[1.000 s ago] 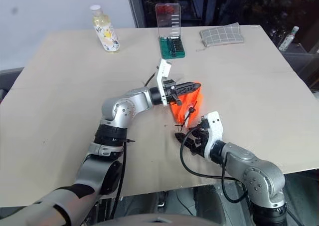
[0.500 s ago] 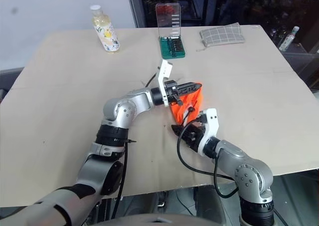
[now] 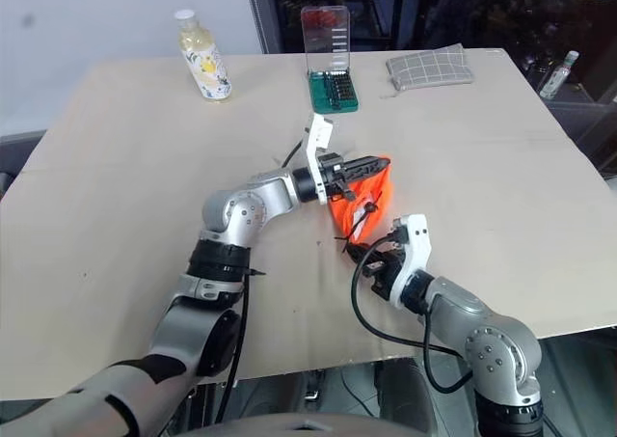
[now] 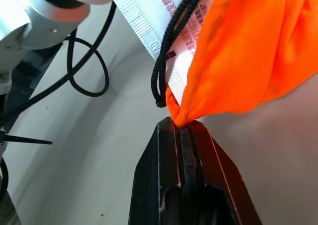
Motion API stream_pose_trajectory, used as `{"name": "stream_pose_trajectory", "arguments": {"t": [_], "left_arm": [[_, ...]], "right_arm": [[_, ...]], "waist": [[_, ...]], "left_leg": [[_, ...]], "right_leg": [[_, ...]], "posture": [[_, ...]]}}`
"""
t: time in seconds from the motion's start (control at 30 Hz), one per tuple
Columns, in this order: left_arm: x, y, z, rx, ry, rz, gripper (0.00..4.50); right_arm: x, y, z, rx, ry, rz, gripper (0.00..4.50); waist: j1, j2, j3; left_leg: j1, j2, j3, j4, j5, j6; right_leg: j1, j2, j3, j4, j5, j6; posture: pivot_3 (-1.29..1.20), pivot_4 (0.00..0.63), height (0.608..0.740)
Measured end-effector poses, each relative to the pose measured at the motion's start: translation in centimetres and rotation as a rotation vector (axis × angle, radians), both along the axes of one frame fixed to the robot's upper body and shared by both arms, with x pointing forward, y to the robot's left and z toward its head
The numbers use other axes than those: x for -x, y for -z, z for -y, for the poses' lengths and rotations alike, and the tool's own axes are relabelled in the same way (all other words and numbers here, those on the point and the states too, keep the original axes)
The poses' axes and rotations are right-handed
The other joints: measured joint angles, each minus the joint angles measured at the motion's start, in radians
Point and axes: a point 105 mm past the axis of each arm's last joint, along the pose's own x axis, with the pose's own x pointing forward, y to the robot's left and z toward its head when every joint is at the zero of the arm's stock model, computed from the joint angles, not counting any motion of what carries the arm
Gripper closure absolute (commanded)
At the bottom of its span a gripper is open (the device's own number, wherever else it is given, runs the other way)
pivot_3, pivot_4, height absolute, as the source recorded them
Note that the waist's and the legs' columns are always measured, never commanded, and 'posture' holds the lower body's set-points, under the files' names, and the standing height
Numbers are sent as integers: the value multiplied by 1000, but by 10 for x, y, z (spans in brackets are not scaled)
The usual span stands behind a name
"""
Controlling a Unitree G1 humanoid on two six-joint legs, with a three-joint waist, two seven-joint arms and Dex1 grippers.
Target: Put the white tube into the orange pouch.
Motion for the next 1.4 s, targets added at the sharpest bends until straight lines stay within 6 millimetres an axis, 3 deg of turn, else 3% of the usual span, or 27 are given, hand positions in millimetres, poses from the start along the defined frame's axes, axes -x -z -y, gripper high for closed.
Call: {"name": "stream_pose_trajectory", "arguments": {"t": [0.03,0.17,0.27,0.33,0.5,0.73,1.4], "left_arm": [[0,0,0,0,-3,0,4500],[-3,0,-1,8,-17,-4,4500],[-4,-1,-1,16,-22,-1,4500],[-4,-1,0,16,-23,-1,4500],[-3,-1,2,16,-19,-1,4500],[-4,-1,1,17,-20,0,4500],[-3,-1,2,18,-18,-2,4500]], "right_arm": [[2,0,2,16,-3,6,4456],[18,15,8,93,-34,-34,3373],[34,27,18,151,-42,-76,3373],[34,22,17,139,-51,-56,3373],[16,-1,4,80,-53,45,3373],[-1,5,5,79,-2,22,3373],[-12,0,2,51,34,39,3373]], "waist": [[-1,0,0],[1,0,0],[0,0,0],[-3,0,0],[-1,0,0],[1,0,0],[0,0,0]], "left_leg": [[0,0,0,0,0,0],[0,0,0,0,0,0],[0,0,0,0,0,0],[1,1,0,0,0,0],[1,2,-3,4,0,0],[-1,0,-2,4,0,0],[0,0,-2,4,0,1]], "right_leg": [[0,0,0,0,0,0],[0,0,-1,0,0,0],[0,0,0,-1,0,0],[1,0,0,-1,-1,2],[2,2,-1,0,-2,4],[2,0,-1,-1,0,0],[2,1,-1,-1,0,0]], "posture": [[0,150,740],[0,150,740],[0,150,740],[0,150,740],[0,150,740],[0,150,740],[0,150,740]]}}
